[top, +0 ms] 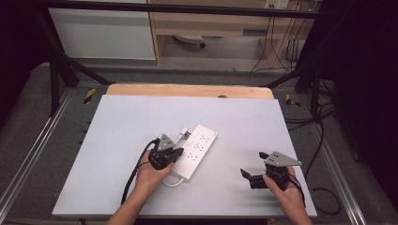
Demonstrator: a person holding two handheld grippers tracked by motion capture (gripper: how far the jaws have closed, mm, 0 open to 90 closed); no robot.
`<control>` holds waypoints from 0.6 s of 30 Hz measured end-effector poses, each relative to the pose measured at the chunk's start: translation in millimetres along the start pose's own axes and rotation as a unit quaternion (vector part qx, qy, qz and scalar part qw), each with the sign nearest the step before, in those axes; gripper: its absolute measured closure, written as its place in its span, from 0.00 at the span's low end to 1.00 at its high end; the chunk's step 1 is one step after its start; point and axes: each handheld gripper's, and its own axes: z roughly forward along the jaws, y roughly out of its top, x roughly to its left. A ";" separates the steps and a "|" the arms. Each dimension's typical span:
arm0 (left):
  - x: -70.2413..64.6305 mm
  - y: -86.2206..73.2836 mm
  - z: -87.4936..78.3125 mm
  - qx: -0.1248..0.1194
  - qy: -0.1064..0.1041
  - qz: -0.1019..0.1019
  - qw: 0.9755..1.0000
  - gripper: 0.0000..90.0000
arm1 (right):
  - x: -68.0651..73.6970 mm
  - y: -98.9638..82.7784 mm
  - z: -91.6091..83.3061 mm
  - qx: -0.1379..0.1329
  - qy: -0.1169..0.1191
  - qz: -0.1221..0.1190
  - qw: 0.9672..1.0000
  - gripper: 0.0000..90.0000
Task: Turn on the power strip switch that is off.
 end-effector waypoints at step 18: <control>-1.2 -0.8 0.0 -0.001 0.004 0.000 1.000 1.00 | 0.3 -0.1 0.2 0.000 0.000 0.000 1.000 0.03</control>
